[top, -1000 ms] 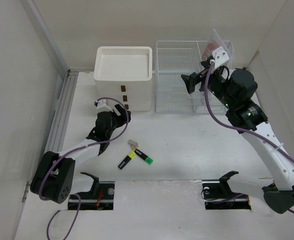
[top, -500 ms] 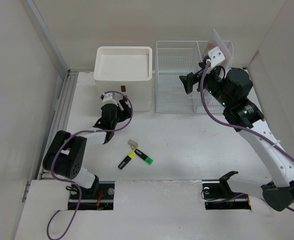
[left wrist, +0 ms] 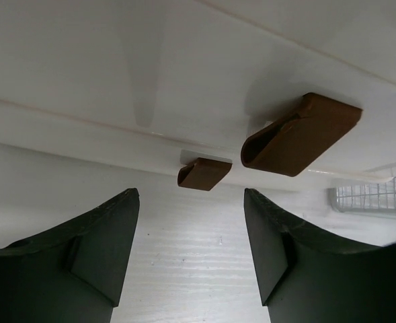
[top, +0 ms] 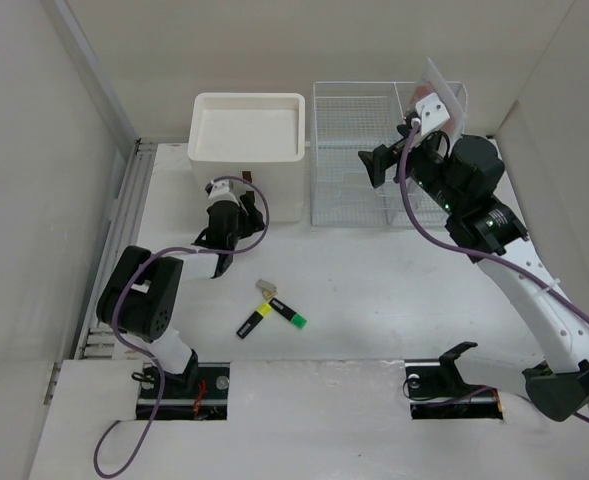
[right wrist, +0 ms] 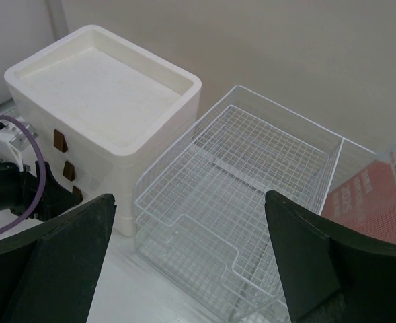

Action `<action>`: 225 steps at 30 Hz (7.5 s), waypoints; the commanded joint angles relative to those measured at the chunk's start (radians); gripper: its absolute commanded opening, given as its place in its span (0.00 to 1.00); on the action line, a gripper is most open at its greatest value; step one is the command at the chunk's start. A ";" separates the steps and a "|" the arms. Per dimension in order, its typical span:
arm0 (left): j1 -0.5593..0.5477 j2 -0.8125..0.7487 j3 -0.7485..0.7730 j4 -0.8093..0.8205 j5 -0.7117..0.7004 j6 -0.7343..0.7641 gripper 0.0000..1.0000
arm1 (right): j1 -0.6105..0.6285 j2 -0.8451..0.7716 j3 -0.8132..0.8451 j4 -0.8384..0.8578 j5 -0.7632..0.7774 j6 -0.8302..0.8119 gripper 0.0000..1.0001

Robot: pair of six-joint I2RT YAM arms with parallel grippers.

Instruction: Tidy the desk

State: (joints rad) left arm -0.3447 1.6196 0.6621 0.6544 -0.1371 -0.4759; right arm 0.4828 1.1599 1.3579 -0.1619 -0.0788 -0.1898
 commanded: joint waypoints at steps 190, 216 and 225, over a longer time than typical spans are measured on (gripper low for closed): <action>-0.372 -1.474 0.021 -0.636 -0.355 0.372 0.99 | 0.520 0.914 0.153 -0.229 -0.174 -0.412 0.00; -0.372 -1.474 0.021 -0.636 -0.374 0.372 0.98 | 0.520 0.762 0.162 -0.160 0.054 -0.434 0.00; -0.372 -1.474 0.011 -0.636 -0.374 0.372 0.98 | 0.511 0.764 0.237 -0.096 0.220 -0.487 0.00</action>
State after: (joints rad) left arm -0.7124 0.1585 0.6796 -0.0334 -0.5056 -0.1192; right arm 0.9962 1.9484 1.5284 -0.3336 0.0563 -0.6498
